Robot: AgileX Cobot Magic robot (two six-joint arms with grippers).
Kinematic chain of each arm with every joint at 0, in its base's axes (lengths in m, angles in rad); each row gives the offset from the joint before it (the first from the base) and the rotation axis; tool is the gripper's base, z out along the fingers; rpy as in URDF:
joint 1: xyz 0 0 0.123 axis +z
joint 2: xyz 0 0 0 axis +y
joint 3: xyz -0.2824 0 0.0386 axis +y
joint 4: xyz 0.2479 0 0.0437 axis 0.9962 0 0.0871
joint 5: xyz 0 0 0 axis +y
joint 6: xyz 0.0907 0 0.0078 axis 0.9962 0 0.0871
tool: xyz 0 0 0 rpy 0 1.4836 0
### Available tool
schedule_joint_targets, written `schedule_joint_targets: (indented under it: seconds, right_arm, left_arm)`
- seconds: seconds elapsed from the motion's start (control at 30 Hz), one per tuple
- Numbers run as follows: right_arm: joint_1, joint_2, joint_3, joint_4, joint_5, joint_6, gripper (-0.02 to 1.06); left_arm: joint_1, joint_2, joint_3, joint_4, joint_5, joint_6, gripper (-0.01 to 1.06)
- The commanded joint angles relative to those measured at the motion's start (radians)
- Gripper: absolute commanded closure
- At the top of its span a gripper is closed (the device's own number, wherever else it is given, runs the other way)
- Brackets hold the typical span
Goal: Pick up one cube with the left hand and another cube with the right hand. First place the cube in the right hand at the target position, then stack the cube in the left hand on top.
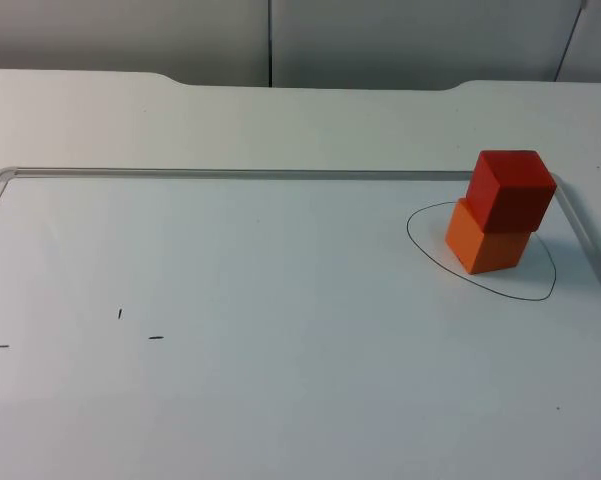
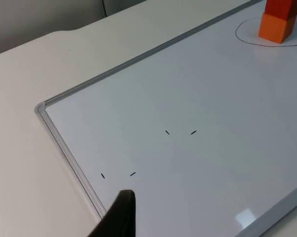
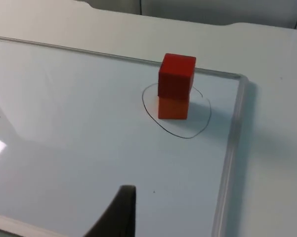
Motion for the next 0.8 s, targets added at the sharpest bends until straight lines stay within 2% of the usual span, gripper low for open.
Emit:
schedule_joint_targets:
  seconds: [0.0, 0.77]
  right_arm:
    - [0.002, -0.004, 0.010, -0.042, 0.003, 0.038, 0.00]
    - [0.002, -0.004, 0.010, -0.037, 0.003, 0.033, 0.00]
  left_arm:
    - [-0.003, -0.005, 0.004, 0.002, -0.016, -0.001, 0.00]
    - [-0.003, -0.005, 0.021, -0.016, -0.050, -0.003, 0.00]
